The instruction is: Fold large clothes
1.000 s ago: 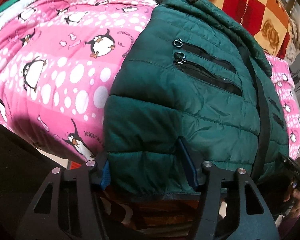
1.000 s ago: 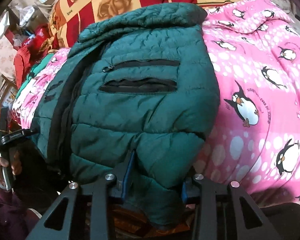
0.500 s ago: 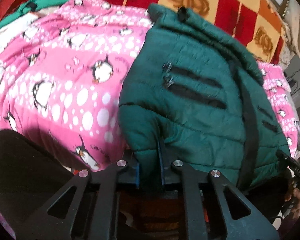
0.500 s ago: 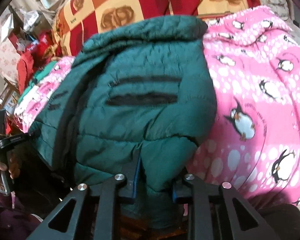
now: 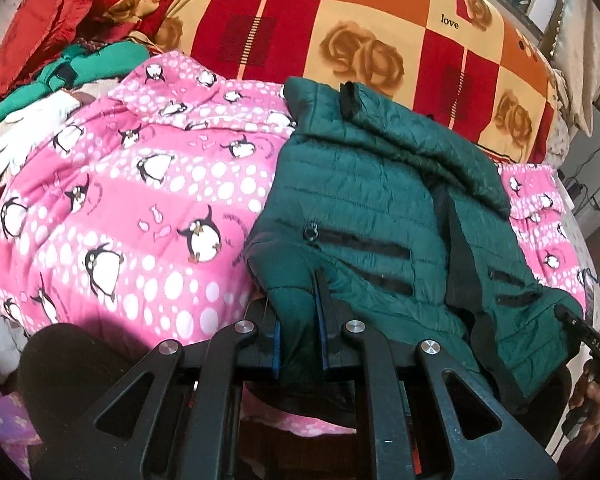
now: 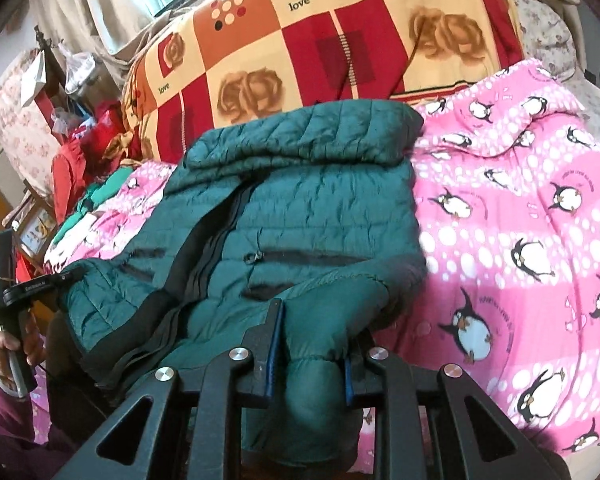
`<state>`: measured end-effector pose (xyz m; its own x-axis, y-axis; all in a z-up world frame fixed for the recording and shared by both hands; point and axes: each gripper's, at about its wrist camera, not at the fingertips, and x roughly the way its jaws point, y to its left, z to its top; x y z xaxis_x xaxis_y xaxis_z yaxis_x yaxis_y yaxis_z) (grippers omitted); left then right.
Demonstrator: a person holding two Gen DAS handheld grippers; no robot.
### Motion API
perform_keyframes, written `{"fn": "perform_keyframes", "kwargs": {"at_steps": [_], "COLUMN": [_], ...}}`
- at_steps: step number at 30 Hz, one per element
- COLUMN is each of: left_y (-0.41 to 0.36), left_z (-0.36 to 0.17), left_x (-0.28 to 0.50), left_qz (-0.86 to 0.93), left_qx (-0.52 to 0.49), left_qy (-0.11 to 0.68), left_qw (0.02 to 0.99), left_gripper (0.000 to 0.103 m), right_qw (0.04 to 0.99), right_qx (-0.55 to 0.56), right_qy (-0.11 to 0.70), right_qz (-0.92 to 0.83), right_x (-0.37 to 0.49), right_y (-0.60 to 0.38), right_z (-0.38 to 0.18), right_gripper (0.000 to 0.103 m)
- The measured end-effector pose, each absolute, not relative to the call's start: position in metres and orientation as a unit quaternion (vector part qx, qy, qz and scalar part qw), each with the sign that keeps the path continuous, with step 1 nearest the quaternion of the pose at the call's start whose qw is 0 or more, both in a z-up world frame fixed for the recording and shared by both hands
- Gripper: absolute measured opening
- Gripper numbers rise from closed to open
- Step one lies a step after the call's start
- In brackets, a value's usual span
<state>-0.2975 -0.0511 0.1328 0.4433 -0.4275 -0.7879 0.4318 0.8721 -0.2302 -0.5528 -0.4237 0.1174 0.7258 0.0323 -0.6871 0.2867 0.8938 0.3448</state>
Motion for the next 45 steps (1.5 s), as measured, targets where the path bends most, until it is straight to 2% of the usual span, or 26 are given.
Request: {"fn": "perform_keyframes", "kwargs": {"at_steps": [26,45], "left_y": [-0.09,-0.14], "left_z": [0.18,0.191], "left_x": [-0.233,-0.171], "left_qz": [-0.232,-0.202], "left_qx": [-0.026,-0.008], "left_qy": [0.395,0.375], "left_qw": [0.889,0.905], "left_gripper": [0.013,0.013], "right_qw": [0.927,0.922], "right_qx": [0.209,0.202], "right_qy": [0.29,0.297], "right_qz": [-0.115,-0.147], "right_x": [-0.488,-0.418], "right_y": [-0.472,-0.52], "right_z": [0.172,0.175], "right_gripper": [0.022,0.022]}}
